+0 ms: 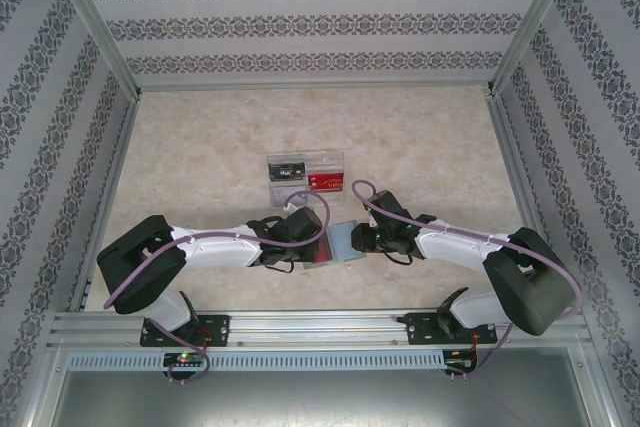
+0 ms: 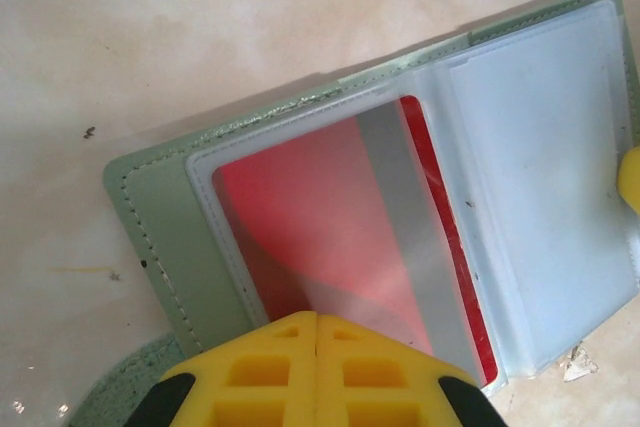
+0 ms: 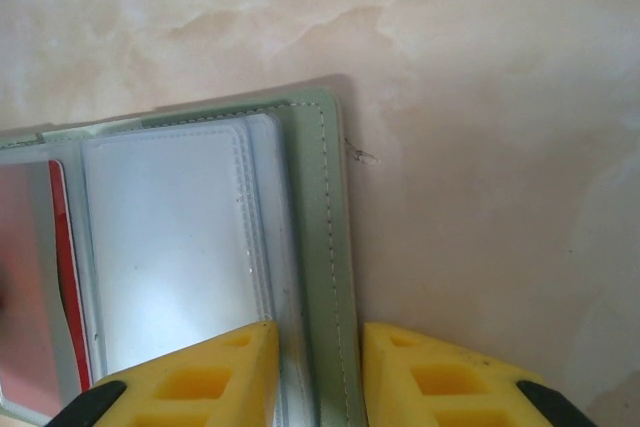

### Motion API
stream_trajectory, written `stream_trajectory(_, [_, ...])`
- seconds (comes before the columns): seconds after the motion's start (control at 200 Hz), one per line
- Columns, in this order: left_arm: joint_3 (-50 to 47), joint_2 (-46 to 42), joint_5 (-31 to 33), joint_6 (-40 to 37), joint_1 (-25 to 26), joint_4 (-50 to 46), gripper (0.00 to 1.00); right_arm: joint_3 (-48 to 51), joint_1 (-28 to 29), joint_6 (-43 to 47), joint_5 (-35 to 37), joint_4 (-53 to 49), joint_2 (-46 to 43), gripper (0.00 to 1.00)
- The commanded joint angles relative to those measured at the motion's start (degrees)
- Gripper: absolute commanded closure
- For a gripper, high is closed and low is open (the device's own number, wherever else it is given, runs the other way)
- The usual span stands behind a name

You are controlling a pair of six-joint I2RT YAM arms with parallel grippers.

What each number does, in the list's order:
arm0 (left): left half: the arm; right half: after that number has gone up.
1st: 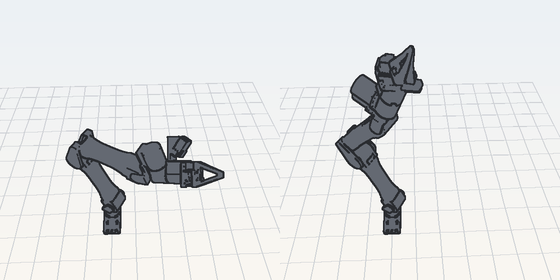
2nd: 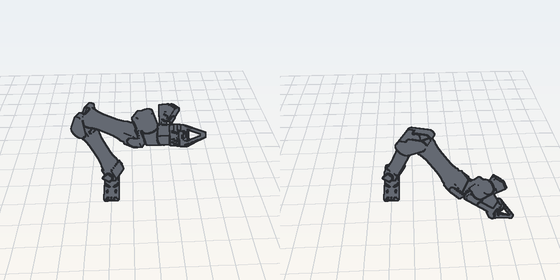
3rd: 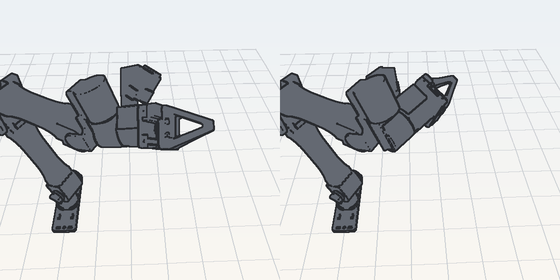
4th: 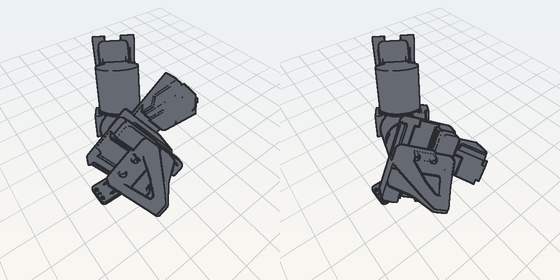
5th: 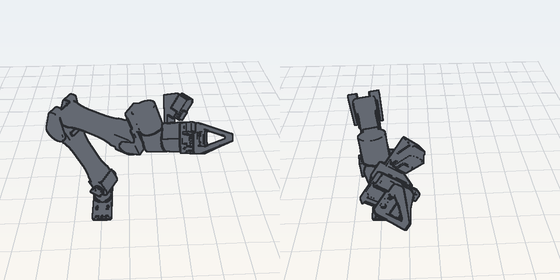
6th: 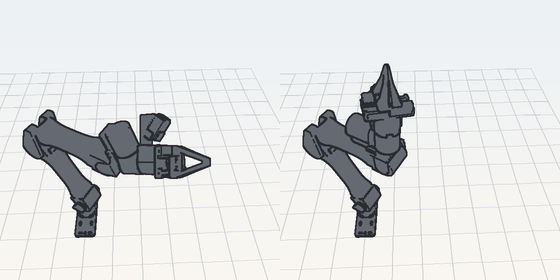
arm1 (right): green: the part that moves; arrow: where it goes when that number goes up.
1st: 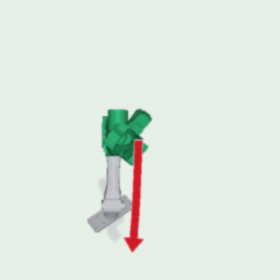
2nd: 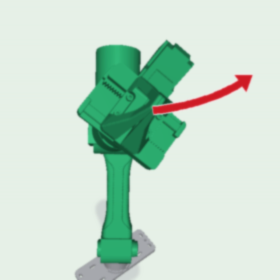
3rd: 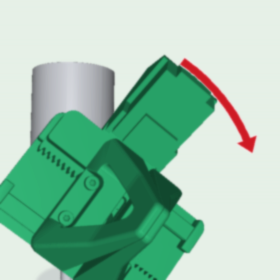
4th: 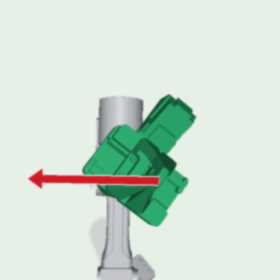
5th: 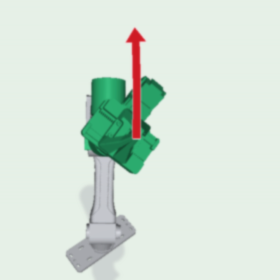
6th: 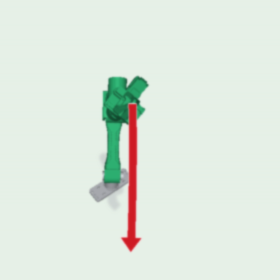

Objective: Take the credit cards out of the card holder

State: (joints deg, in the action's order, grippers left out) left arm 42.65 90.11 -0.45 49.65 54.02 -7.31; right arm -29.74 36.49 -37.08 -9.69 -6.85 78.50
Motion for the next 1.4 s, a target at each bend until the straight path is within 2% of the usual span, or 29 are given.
stream_trajectory(0.0, [0.6, 0.6, 0.0, -1.0, 0.7, -2.5, 0.95, 0.1, 0.2, 1.1, -1.0, 0.2, 0.7, 0.7])
stream_trajectory(0.215, [0.3, -0.5, 0.6, -0.8, 0.7, -3.4, 0.96, -0.4, 0.1, 1.6, 0.4, -1.2, -1.4, 0.69])
stream_trajectory(0.36, [0.0, -2.1, 1.3, -0.5, 0.7, -4.2, 0.91, -0.3, 0.1, 1.5, 0.2, -0.7, -0.2, 0.69])
stream_trajectory(0.535, [-0.6, -2.8, 1.6, 0.4, 1.1, -4.3, 0.9, -0.2, 0.2, 1.2, -0.1, -0.2, 0.5, 0.68])
stream_trajectory(0.769, [-0.3, -1.4, 2.6, 0.7, 1.4, -5.9, 0.95, -0.1, 0.2, 1.3, 0.3, -0.4, 0.8, 0.68])
stream_trajectory(1.399, [0.4, 2.2, 0.8, 0.1, 2.0, -2.4, 0.96, -0.1, 0.6, 0.9, -0.8, 0.4, 1.6, 0.68])
